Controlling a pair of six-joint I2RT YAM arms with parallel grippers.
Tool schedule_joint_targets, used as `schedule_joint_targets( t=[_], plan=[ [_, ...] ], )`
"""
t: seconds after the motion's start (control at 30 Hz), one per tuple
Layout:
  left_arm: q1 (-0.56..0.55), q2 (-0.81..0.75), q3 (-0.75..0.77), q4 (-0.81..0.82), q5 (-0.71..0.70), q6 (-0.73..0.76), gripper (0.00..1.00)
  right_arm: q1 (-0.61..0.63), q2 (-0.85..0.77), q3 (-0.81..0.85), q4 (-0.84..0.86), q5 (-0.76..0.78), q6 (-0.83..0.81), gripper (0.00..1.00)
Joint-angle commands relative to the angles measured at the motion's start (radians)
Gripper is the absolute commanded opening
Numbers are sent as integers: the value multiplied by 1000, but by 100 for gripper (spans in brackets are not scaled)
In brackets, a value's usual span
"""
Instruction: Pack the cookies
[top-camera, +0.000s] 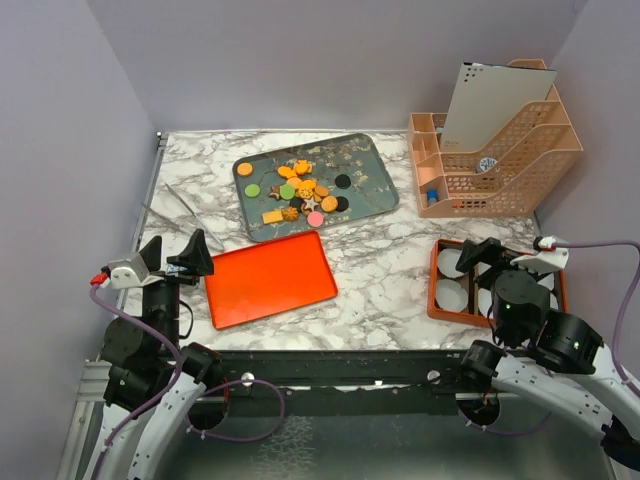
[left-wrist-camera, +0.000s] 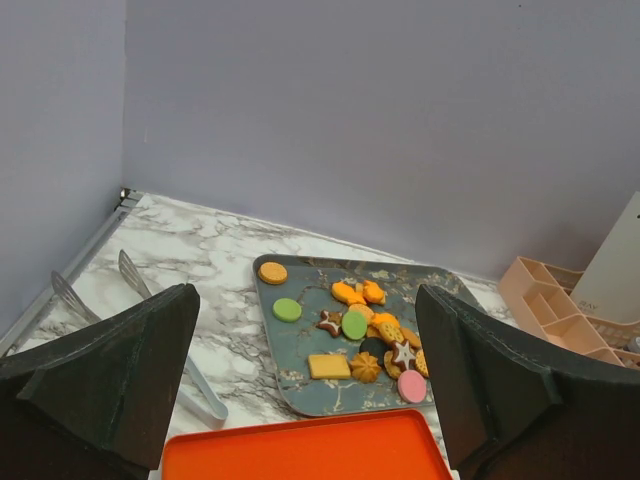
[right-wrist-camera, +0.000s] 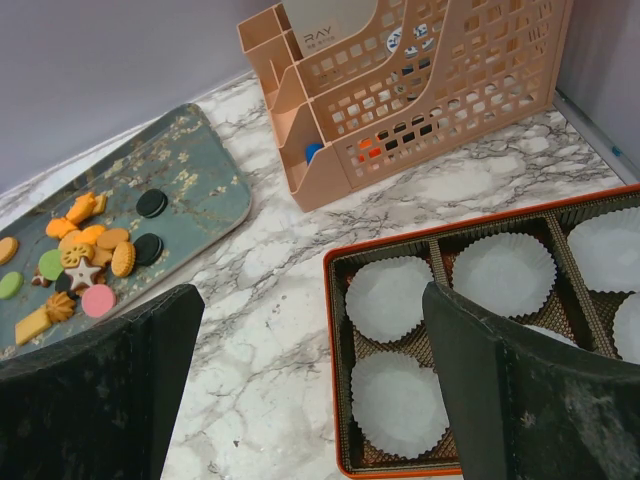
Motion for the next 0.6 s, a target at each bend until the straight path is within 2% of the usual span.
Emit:
schedule_joint_targets(
  t=[0.0,0.33,0.57],
  plan=[
    [-4,-10,-8,13,-28,7,99,4,6,10,-12,24,17,100],
    [-4,-21,-2,-7,-10,3,99,4,40,-23,84,-56,-62,100],
    [-4,-21,10,-21,47,-15,99,4,212,-16,207,-185,-181,100]
  ],
)
